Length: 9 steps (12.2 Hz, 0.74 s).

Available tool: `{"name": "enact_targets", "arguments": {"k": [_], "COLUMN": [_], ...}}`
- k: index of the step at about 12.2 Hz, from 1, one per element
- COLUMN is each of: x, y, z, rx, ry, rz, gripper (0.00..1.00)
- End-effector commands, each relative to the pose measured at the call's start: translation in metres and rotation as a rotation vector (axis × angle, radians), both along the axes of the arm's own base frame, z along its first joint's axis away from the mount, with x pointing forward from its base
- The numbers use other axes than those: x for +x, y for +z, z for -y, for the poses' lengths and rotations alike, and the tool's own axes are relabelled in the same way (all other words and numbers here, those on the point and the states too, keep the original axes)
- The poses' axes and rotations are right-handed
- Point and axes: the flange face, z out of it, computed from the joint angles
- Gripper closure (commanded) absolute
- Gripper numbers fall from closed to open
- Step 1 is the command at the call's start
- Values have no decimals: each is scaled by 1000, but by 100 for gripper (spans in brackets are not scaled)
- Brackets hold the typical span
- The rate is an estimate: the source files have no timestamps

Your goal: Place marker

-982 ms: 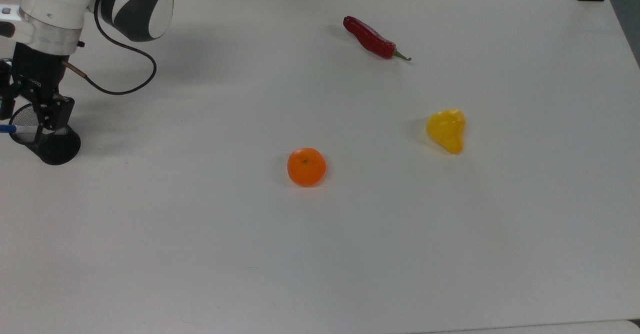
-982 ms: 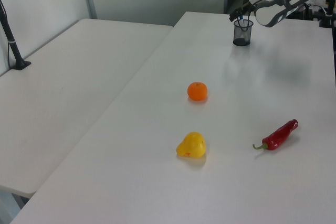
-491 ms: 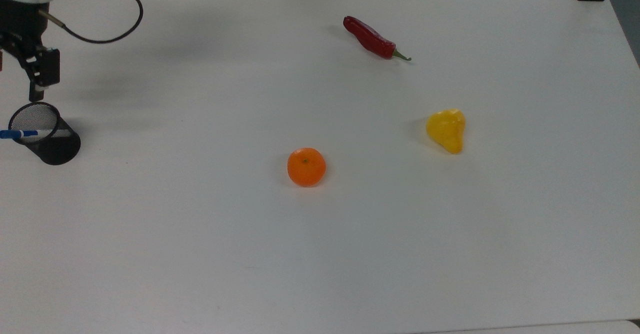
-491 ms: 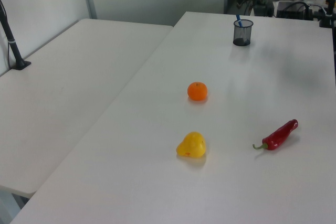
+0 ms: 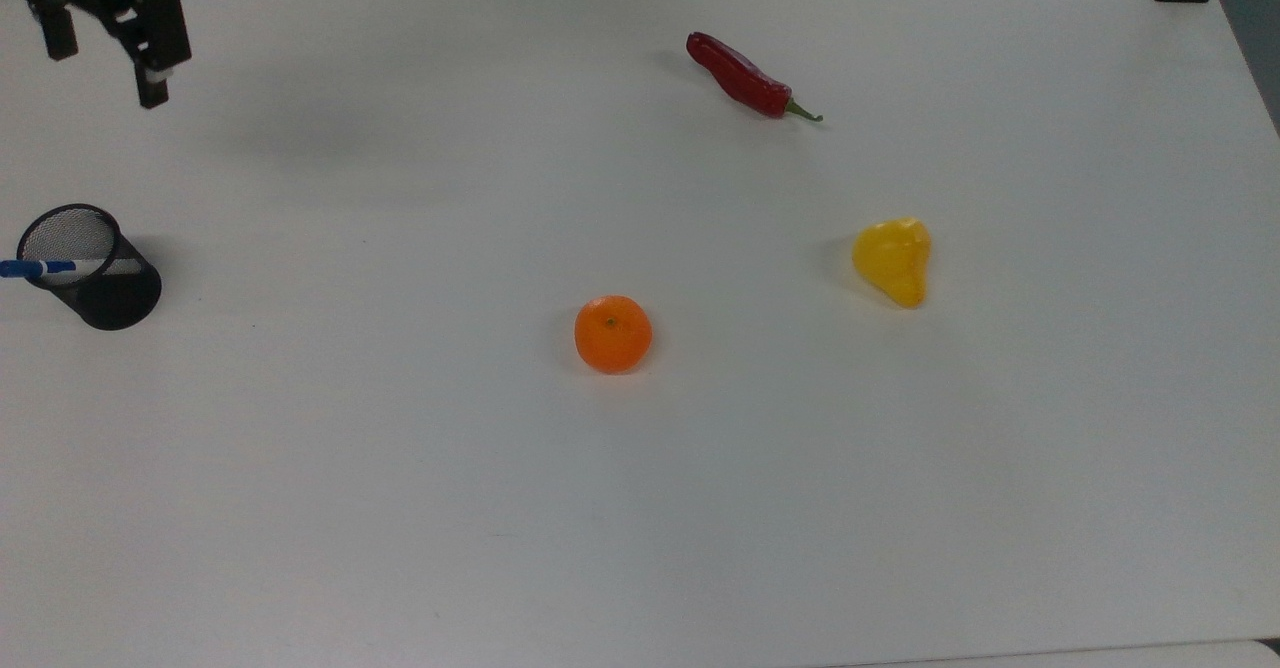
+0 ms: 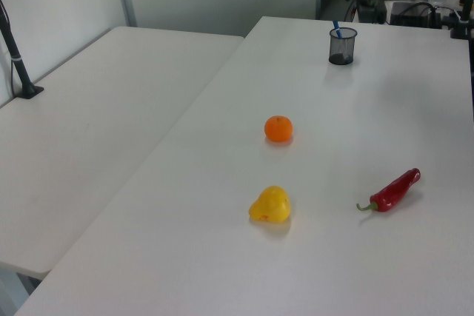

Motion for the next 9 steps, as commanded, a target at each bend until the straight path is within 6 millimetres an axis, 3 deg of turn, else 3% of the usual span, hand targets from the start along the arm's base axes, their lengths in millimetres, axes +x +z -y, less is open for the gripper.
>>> {"name": "enact_targets", "arguments": {"k": [1,3,6,9], "x": [-19,-23,-36,-43], "y": [48,65,88,91], "z": [-52,-100,-157,-213], "rx": [95,132,156,181], "ry": [46,93,127,219], "rz": [-87,-142,-177,-226], "gripper": [0,0,0,0]}}
